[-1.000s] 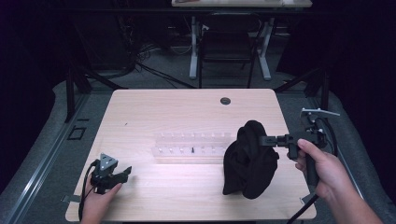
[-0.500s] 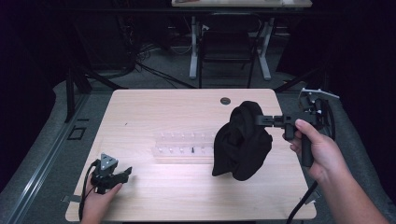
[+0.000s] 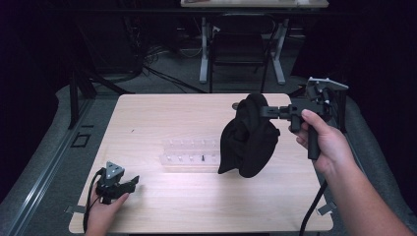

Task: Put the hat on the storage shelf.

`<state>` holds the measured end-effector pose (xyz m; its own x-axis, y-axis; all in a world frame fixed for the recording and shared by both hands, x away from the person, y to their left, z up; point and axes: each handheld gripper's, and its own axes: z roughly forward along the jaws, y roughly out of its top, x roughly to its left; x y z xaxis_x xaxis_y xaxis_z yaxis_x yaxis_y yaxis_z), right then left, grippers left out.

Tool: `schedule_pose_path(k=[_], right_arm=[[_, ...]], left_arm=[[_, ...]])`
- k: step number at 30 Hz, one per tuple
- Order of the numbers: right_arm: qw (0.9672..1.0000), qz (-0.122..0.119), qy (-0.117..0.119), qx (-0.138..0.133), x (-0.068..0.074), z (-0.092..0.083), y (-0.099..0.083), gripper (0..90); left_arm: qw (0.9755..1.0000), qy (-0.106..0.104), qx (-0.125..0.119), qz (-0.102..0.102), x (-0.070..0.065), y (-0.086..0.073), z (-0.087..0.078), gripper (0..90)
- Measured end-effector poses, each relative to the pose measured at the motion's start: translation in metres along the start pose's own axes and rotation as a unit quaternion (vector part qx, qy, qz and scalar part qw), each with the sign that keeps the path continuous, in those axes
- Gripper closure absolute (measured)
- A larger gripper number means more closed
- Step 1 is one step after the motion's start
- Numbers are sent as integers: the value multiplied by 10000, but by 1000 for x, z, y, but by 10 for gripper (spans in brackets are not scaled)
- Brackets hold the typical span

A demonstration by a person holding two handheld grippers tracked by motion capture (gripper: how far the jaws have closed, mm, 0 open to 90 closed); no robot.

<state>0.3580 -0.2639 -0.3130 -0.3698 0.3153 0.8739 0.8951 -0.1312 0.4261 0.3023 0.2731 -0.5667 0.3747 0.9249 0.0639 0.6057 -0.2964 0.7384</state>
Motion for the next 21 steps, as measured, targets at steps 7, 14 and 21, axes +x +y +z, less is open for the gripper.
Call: schedule_pose_path(k=[7, 14, 21], right_arm=[[9999, -99, 26, 16, 5, 13, 10, 884], [9999, -102, 47, 50, 3, 25, 18, 884], [9999, -87, 27, 121, -3, 36, 27, 884]], left_arm=[[10000, 6, 29, 46, 1, 0, 0, 380], [10000, -7, 6, 29, 1, 0, 0, 380], [10000, -25, 17, 35, 0, 1, 0, 381]])
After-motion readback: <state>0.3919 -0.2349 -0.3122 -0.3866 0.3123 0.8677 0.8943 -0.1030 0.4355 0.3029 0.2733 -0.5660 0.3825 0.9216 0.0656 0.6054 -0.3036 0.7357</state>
